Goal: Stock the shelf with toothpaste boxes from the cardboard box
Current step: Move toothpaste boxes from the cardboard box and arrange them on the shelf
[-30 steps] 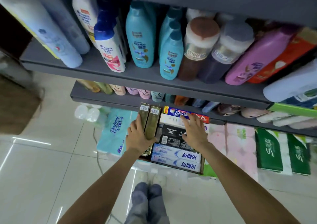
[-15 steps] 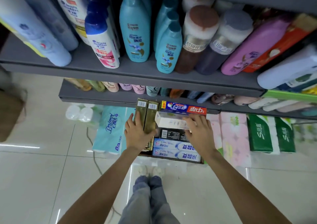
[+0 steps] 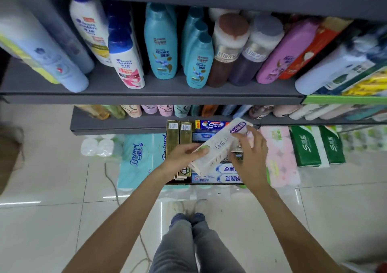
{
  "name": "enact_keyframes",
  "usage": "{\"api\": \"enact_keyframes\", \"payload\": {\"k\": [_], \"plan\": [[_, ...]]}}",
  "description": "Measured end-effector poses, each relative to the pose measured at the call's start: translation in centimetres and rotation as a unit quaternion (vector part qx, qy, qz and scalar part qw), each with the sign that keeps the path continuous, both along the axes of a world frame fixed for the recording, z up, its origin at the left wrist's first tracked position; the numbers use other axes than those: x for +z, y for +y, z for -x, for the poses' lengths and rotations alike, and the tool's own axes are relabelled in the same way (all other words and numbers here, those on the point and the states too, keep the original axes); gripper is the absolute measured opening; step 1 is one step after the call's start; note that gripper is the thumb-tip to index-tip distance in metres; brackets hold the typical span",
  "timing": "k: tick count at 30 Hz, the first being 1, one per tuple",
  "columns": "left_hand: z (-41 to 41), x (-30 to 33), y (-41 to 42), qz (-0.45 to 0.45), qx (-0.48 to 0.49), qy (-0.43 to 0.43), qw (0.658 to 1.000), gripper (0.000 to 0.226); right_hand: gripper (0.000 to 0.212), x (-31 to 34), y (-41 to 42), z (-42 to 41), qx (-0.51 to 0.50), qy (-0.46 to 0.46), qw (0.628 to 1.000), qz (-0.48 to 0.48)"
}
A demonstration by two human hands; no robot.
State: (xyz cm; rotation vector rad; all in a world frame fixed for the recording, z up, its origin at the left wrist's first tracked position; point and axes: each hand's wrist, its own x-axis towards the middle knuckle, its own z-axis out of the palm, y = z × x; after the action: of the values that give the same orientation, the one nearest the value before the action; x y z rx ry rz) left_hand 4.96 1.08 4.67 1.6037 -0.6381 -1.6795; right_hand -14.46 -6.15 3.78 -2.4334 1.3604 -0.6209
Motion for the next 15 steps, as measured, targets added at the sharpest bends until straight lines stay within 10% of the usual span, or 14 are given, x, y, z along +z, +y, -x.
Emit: {"api": "enact_keyframes", "payload": {"k": [4,11,15], "plan": [[1.8,2.2,0.7,0.090,0.045,-0.018,0.995,0.028,0.040,4.8,2.1,-1.4,-0.093,-0.282,0.895,-0.332],[3.0,9.8,-1.6,0.274,-0.045,-0.111,0.954,0.042,0.075,14.5,0.5,0.6,0.056,-0.277,0.937,-0.205],[1.4,15.0,-5.1,0.401,-0.048,-0.333,0.852,0.027,0.082,20.3,-3.7,1.0,0.107,-0.210,0.962,-0.139]]}}
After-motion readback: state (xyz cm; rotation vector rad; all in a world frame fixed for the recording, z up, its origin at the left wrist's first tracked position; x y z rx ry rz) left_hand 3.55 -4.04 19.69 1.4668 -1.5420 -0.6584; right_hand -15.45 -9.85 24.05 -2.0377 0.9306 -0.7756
